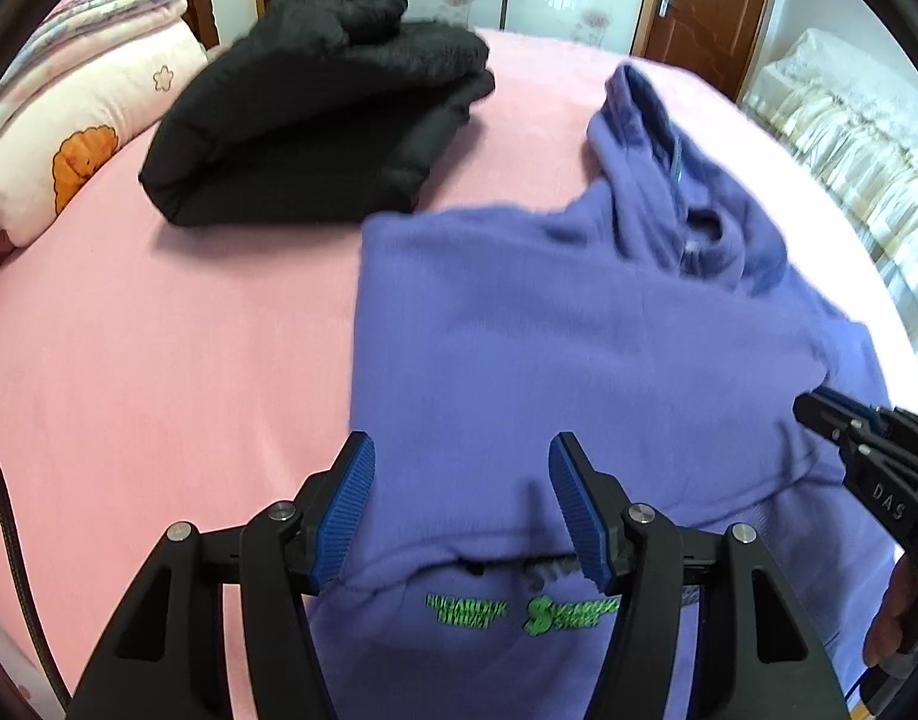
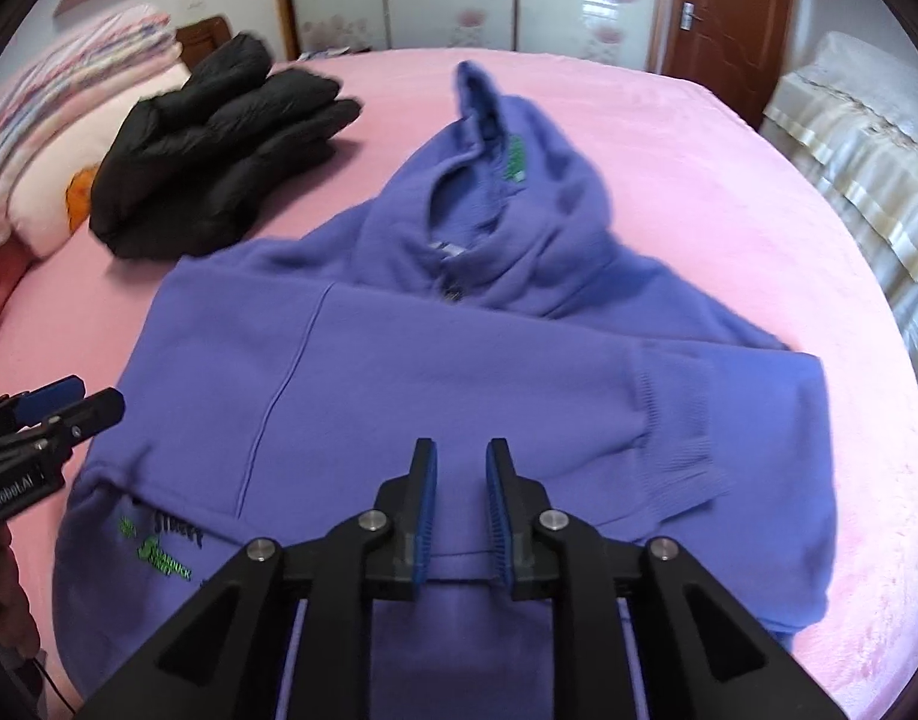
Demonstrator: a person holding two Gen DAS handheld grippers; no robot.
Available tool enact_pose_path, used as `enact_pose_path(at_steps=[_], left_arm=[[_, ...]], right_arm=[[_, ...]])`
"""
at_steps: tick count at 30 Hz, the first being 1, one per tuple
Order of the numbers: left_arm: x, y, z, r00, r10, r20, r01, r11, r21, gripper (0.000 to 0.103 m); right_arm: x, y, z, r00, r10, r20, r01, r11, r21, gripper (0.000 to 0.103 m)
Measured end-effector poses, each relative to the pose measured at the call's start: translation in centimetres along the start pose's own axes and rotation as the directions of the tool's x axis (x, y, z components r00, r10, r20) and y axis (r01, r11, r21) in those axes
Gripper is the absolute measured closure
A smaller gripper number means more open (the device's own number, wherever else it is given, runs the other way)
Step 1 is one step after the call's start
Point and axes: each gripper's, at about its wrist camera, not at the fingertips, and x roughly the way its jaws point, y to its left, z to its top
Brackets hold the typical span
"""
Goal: Fold large clothes
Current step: 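Move both open grippers toward the hoodie's bottom hem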
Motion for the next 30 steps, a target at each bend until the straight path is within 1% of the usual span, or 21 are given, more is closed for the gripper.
enact_pose_path(at_steps=[3,5,8,10,12,14,17,20,24,27,30], left_arm=[[1.4,-0.1,-0.8,0.999,0.035,-0.025,-0.034,0.999,0.016,0.044],[2.2,-0.1,-1.2,0.997,0.061,-0.037,-0.059,0.998,0.033,0.044],[3.1,0.0,-1.4,0.996,0.075,-0.052,-0.073,0.996,0.043,0.044],[3.4,0.1,-1.5,0.995,0.084,-0.056,-0.081,0.996,0.042,0.042],[3.7,0.4,-1.4,0.995,0.083,-0.061,-0.081,0.996,0.035,0.041],[4.0,0.6,-1.5,0.994,0.085,-0.069,-0.084,0.996,0.024,0.035],[4.4,1.2,-1.5,0.993,0.067,-0.095,-0.069,0.997,-0.019,0.035],[4.2,1.5,-1.5,0.993,0.058,-0.106,-0.063,0.997,-0.043,0.035],[3.4,0.9,-1.4,0.992,0.078,-0.103,-0.082,0.996,-0.029,0.035],[1.9,0.3,-1.1,0.993,0.074,-0.087,-0.076,0.997,-0.022,0.035],[-0.2,-0.5,-1.0,0.997,0.065,-0.051,-0.065,0.998,-0.014,0.035]], right_arm=[[1.0,0.3,-0.7,1.000,0.002,-0.030,-0.002,1.000,-0.009,0.086],[1.7,0.0,-1.0,0.999,-0.019,-0.042,0.019,1.000,-0.004,0.086],[2.5,-1.4,-1.4,0.997,-0.053,-0.063,0.054,0.998,0.015,0.086],[2.7,-2.6,-1.7,0.995,-0.077,-0.069,0.079,0.997,0.025,0.086],[2.7,-3.7,-1.9,0.991,-0.112,-0.069,0.115,0.993,0.032,0.086],[2.5,-4.8,-2.1,0.992,-0.103,-0.073,0.107,0.993,0.049,0.086],[2.0,-5.4,-2.4,0.993,-0.091,-0.074,0.095,0.994,0.055,0.087],[1.3,-5.1,-2.5,0.992,-0.106,-0.063,0.109,0.993,0.044,0.086],[0.4,-5.4,-2.7,0.991,-0.118,-0.056,0.121,0.991,0.055,0.086],[-0.2,-6.2,-2.9,0.992,-0.113,-0.059,0.117,0.990,0.077,0.086],[-1.4,-7.0,-3.2,0.992,-0.117,-0.049,0.121,0.988,0.095,0.086]])
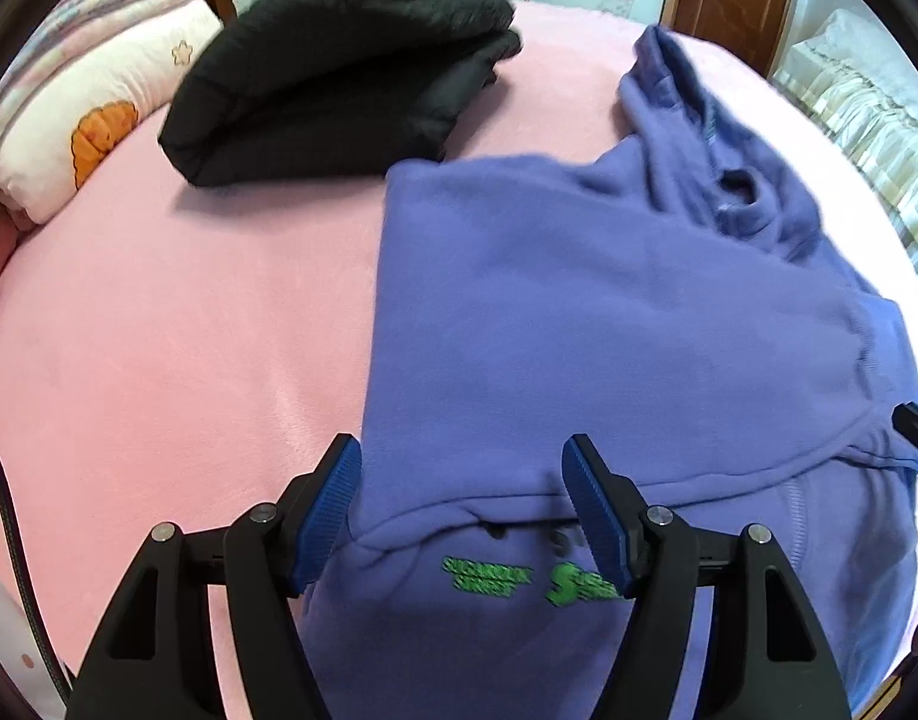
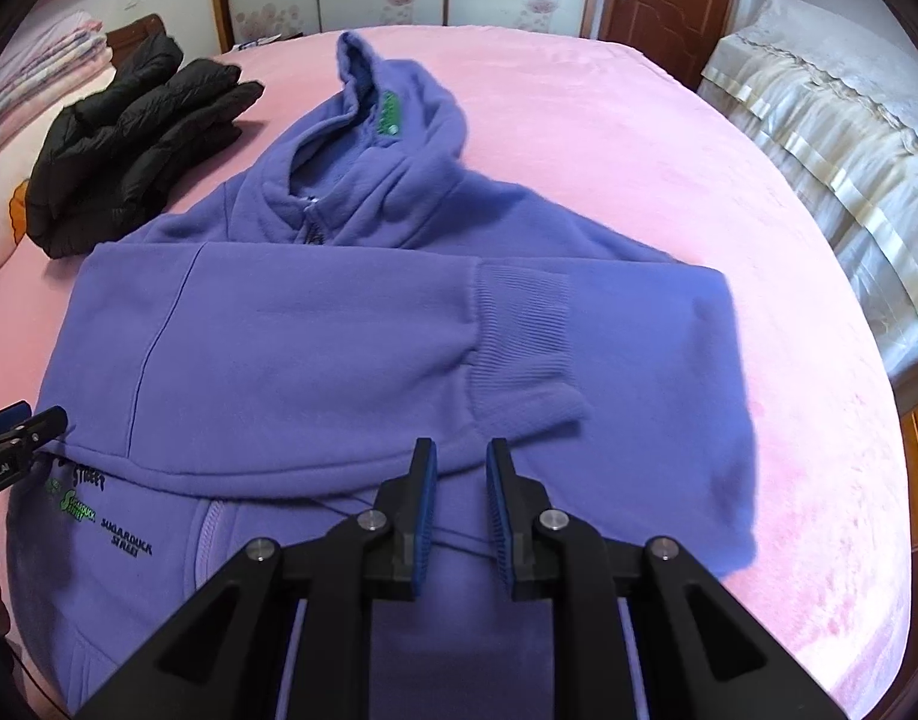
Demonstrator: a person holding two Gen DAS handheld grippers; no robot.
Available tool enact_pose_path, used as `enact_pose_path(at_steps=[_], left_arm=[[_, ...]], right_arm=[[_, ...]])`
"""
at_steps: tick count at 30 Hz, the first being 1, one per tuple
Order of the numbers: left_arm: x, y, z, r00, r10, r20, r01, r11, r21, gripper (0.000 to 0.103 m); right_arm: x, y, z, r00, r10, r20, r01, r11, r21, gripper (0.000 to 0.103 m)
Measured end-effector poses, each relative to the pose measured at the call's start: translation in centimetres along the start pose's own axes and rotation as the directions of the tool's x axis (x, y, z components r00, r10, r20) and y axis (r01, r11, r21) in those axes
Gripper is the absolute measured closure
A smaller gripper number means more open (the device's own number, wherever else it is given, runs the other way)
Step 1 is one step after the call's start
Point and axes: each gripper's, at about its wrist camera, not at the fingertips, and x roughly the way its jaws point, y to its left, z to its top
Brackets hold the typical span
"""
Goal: Fold large clothes
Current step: 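Move both open grippers toward the hoodie's bottom hem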
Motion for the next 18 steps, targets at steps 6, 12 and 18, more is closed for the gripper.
enact_pose_path(at_steps=[6,12,18], left_arm=[[-4.5,-1.4,0.0,0.997,-0.028,0.074,0.027,0.999,0.016,0.032],[-9.1,-2.3,-0.9,0.989,-0.060,0.138,0.056,0.998,0.031,0.028],[-12.5,-1.8,-3.0,0.981,-0.059,0.184,0.051,0.997,0.050,0.023]], right_arm=[[-2.8,-2.0,-1.5,1.000,0.009,0.027,-0.010,0.999,0.033,0.086],[-5.5,-3.0,-3.2,0.999,0.003,0.051,-0.004,1.000,0.027,0.086],[-8.0,-3.6,-4.8,0.997,0.018,0.075,-0.021,0.999,0.033,0.085]])
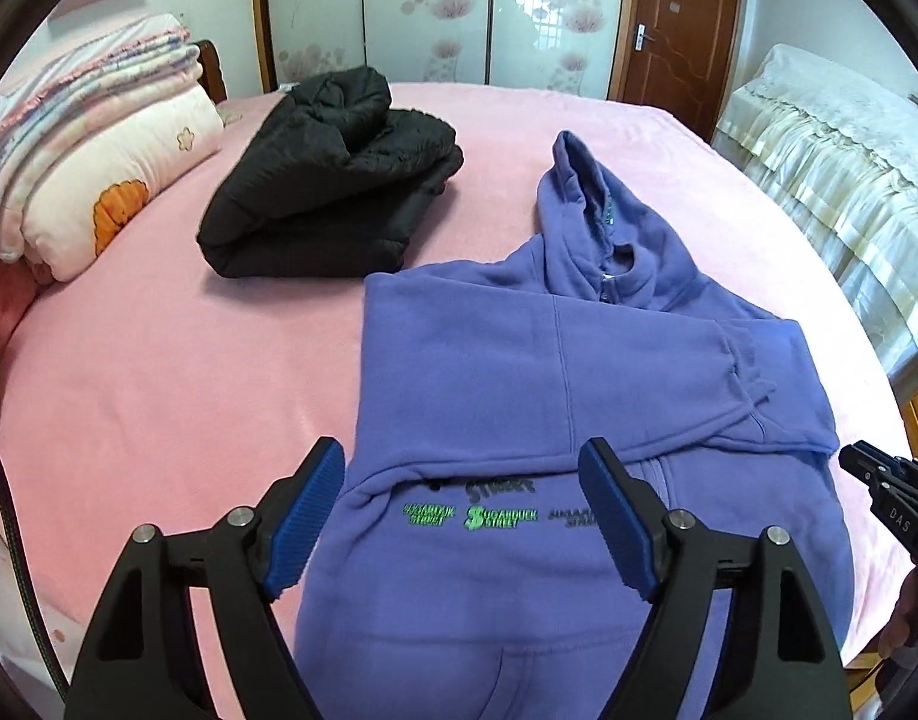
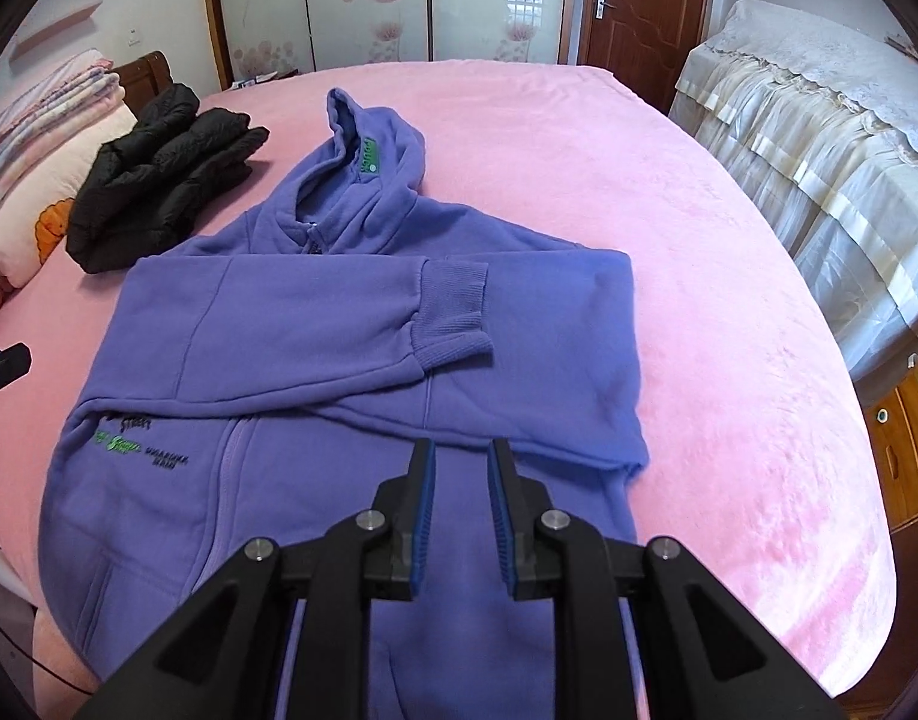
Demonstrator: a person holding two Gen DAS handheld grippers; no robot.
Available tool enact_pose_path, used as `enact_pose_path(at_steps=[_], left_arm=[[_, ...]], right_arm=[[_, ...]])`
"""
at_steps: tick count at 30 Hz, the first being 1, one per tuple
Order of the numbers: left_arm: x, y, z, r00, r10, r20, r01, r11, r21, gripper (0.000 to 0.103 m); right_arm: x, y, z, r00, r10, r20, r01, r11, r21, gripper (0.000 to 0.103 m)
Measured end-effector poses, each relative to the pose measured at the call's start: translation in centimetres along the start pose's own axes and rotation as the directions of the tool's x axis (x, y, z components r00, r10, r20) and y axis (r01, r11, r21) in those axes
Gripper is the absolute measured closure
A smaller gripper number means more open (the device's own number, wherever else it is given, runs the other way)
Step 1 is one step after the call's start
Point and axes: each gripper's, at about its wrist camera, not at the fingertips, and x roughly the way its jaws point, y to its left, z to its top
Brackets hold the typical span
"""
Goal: Fold large clothes
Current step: 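Move both open grippers toward the hoodie's bottom hem, then grasp the hoodie's bottom hem with both grippers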
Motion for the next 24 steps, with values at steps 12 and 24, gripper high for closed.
enact_pose_path(at_steps=[12,24], left_arm=[[-6.6,2.9,-5.2,0.999,-0.019,0.048,0.019,1.000,-0.002,0.009],[-6.9,6.7,-13.3,0.996,-0.047,-0.075,0.047,0.999,-0.010,0.009]], right_arm=[[-5.9,0.0,-4.1,0.997,0.026,0.066,-0.026,1.000,-0.004,0.070],[-9.4,-0.4,-9.6,0.994,0.020,0.108,-0.016,0.999,-0.035,0.053]])
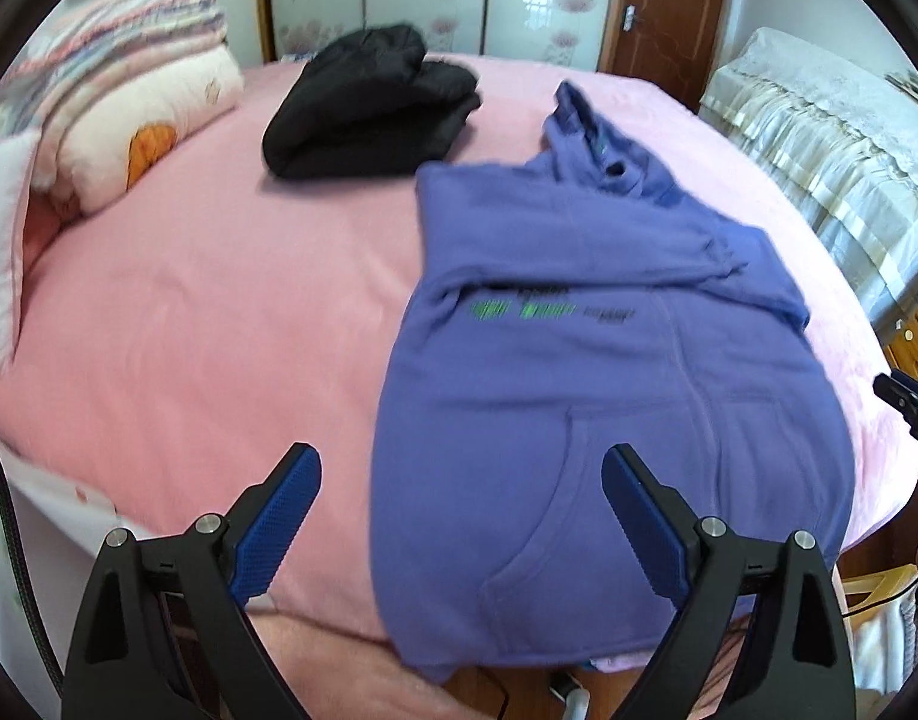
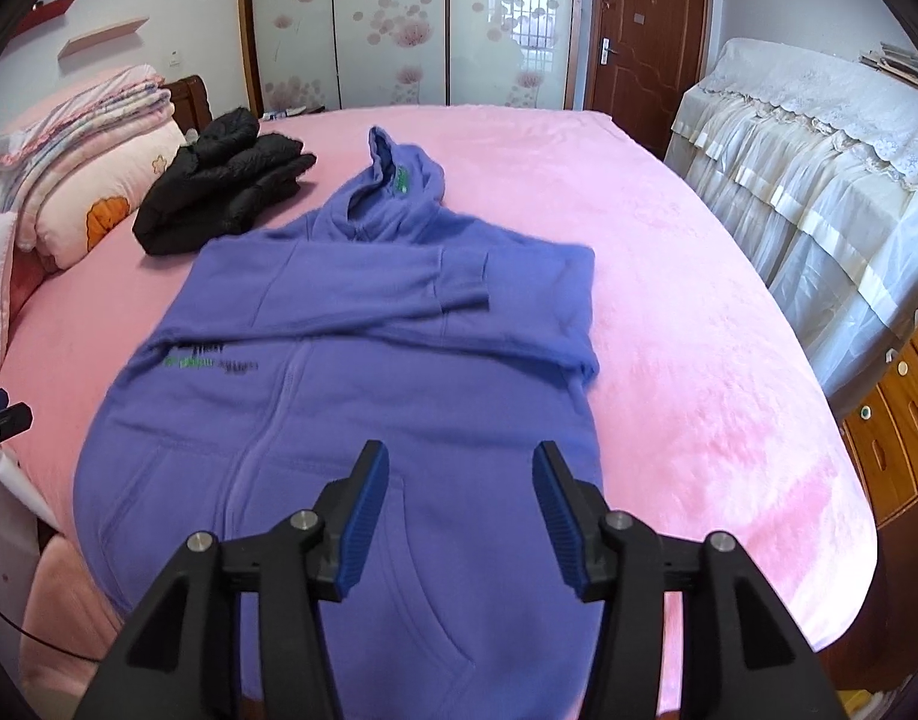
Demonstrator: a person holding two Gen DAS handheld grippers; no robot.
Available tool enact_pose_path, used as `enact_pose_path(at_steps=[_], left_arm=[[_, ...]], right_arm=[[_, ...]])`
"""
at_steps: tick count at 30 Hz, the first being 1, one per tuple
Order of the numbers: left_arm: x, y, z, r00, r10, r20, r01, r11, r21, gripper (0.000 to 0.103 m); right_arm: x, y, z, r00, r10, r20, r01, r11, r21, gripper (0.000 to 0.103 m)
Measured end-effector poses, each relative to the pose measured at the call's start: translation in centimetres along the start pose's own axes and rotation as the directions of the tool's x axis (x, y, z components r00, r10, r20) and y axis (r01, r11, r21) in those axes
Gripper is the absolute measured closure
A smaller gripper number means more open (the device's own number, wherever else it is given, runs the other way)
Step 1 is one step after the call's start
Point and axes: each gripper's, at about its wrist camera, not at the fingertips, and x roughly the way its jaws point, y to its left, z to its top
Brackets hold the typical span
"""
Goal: Fold large clothes
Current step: 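Grasp the hoodie's bottom hem with both grippers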
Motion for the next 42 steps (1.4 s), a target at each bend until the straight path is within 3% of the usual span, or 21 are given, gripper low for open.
enact_pose_path(at_steps=[6,13,19,25,30,33,37,42], left_arm=[[2.1,1.8,-2.9,0.998,-0.003,-0.060,0.001,1.000,-0.024,0.009],[3.0,3.3,-6.6,0.998,-0.016,-0.067,0.015,1.000,-0.021,0.009],[5.9,3.6,-8.0,0.975,-0.079,-0.207,0.084,0.996,0.017,0.009],[8.4,4.1,-9.6,0.947,-0.136,-0.290,0.148,0.989,0.020,0.009],[10.7,5.3,-11.3,0.913,-0.181,-0.365,0.191,0.982,-0.009,0.021],[10.8,5.9,-11.5,0.911,-0.205,-0.357,0.208,0.978,-0.032,0.022],[11.1,6.0,-11.6,0.911,-0.201,-0.359,0.211,0.977,-0.013,0.022],[10.8,5.3,-11.6,0.906,-0.209,-0.367,0.222,0.975,-0.009,0.024]], right_arm=[[0.2,-1.2,-3.6,0.998,-0.017,-0.057,0.018,1.000,0.013,0.053],[0.9,-2.4,-6.8,0.990,-0.005,-0.141,0.009,1.000,0.028,0.053],[1.5,-3.2,-9.3,0.973,0.044,-0.225,-0.036,0.999,0.036,0.053],[2.8,-4.8,-11.2,0.938,0.124,-0.323,-0.098,0.991,0.096,0.053],[3.7,-7.2,-12.9,0.901,0.183,-0.394,-0.123,0.977,0.174,0.053],[4.4,-8.0,-14.0,0.885,0.190,-0.426,-0.111,0.973,0.202,0.053],[6.1,-8.3,-15.6,0.848,0.223,-0.482,-0.124,0.966,0.228,0.052],[6.4,-7.8,-15.8,0.852,0.220,-0.476,-0.134,0.969,0.208,0.045]])
